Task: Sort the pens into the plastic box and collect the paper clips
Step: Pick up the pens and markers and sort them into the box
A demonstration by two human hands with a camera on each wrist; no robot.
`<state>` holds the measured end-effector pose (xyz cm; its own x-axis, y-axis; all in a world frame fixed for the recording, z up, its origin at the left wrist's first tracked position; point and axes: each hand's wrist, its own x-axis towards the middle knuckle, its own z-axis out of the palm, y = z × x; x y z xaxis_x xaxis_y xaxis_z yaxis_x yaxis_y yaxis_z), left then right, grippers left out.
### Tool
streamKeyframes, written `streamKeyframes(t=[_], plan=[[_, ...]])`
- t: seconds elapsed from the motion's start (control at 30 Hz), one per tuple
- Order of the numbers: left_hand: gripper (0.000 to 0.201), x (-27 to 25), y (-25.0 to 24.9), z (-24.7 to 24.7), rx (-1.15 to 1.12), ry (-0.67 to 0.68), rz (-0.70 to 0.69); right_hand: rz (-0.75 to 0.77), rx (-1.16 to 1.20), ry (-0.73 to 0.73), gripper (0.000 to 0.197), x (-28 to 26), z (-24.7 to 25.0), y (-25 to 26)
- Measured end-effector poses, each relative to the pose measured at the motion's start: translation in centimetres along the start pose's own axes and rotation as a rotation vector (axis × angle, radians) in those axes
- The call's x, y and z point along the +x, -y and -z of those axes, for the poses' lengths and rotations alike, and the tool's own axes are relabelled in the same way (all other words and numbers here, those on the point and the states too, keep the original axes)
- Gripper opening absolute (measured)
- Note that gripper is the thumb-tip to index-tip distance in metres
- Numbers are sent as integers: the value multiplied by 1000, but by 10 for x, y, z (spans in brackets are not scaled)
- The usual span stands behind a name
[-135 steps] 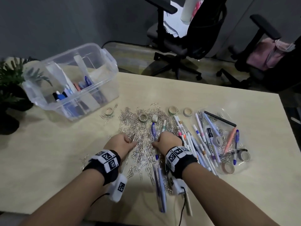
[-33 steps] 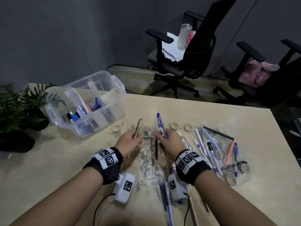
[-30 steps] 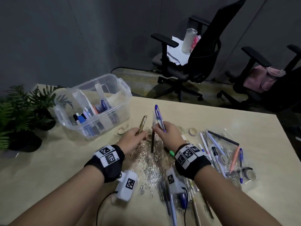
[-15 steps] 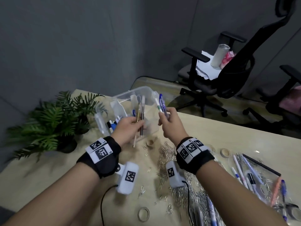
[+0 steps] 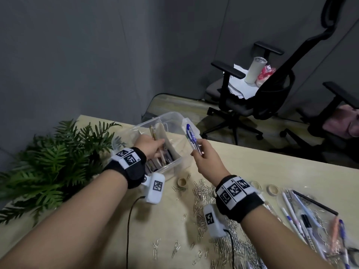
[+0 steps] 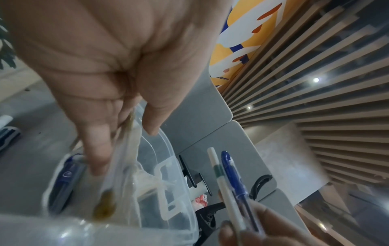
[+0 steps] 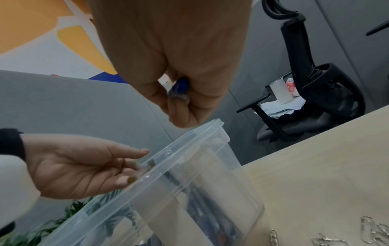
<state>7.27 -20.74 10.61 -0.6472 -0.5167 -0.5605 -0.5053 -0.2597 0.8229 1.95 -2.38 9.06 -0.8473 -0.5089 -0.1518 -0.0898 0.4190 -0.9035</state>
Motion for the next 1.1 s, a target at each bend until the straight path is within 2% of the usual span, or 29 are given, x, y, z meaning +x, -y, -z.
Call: streamKeyframes(t=[0.1, 0.17, 0.33, 0.5, 0.6, 0.77, 0.93, 1.0, 1.1], plan=[[21, 5, -2, 3, -9, 33, 71, 28, -11, 16, 31, 0, -3, 4], [21, 1, -5, 8, -24, 53, 61, 40, 0, 27, 33, 1, -9, 9], [22, -16, -3, 36, -2, 43, -96, 157, -164, -7, 28, 12, -42, 20], [12, -25, 11, 71, 49, -73, -208, 247, -231, 140, 24, 19, -95, 42], [16, -31, 18, 84, 22, -110, -246, 258, -358, 154, 30, 19, -110, 50], [18, -35, 24, 95, 26, -94, -253, 165, -334, 18, 32, 34, -101, 49], [23, -39, 24, 82, 57, -70, -284, 158, -486, 11, 39, 41, -93, 35], [23, -41, 23, 73, 61, -43, -282, 172, -513, -41, 36, 36, -84, 29], [25, -48, 21, 55, 24, 18, -264, 202, -394, -96, 23, 24, -57, 18]])
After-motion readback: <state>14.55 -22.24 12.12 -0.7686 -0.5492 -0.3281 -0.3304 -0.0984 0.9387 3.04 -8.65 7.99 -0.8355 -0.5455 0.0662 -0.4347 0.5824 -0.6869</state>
